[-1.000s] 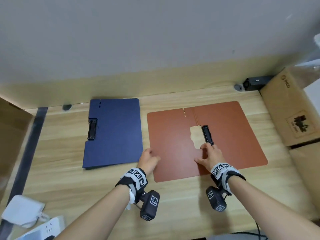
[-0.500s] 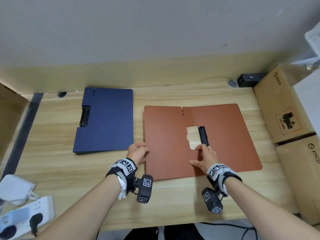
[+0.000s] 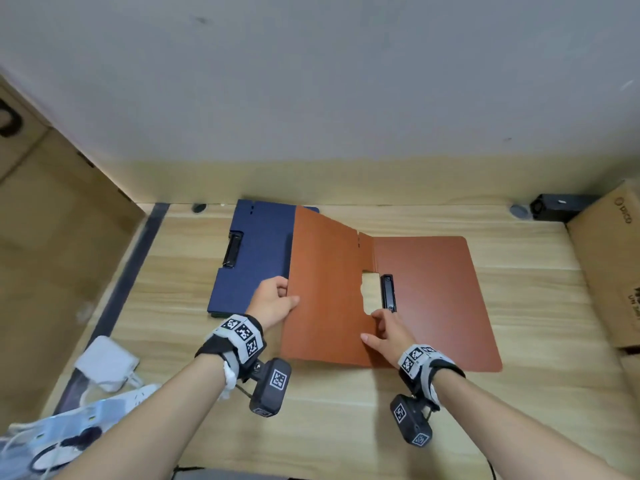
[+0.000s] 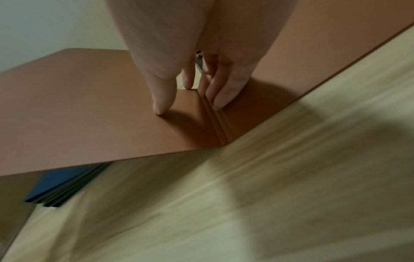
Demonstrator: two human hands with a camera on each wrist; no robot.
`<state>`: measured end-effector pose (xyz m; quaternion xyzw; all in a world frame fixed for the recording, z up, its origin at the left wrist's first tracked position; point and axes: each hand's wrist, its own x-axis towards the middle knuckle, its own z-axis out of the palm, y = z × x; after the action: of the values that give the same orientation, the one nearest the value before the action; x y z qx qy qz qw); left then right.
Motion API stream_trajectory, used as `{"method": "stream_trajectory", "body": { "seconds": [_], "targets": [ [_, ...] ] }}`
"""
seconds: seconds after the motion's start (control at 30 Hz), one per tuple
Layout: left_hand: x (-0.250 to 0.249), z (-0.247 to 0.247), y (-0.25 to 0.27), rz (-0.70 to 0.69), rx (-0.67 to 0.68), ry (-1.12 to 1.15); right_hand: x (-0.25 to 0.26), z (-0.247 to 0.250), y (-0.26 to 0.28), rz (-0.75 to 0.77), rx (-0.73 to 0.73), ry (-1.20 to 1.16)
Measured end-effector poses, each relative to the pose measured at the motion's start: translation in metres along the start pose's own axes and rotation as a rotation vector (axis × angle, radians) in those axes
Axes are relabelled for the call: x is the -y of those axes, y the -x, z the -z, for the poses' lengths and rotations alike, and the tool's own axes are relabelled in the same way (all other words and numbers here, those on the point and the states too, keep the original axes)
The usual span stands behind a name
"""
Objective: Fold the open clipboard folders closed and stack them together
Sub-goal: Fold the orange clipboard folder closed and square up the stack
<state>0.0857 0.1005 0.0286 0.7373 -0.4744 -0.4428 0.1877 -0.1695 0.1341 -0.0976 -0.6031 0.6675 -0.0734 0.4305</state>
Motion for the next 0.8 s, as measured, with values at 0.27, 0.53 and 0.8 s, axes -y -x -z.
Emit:
{"method": "stream_trajectory", "body": {
  "seconds": [0.27,0.53,0.8],
  "targets": [
    [-0.054,0.035,0.005,-0.132,0.027,-0.137,0.025,0.043,-0.005,0.019,0.018,-0.204],
    [-0.122,-0.029,0.014,-0.358,0.164,-0.360,0.007,0.137,0.032,0.018,-0.104,-0.317],
    [-0.122,-0.097,0.020,-0.356,0.296,-0.380,-0.027,0.152,0.049,-0.125,-0.069,-0.579]
  ]
}}
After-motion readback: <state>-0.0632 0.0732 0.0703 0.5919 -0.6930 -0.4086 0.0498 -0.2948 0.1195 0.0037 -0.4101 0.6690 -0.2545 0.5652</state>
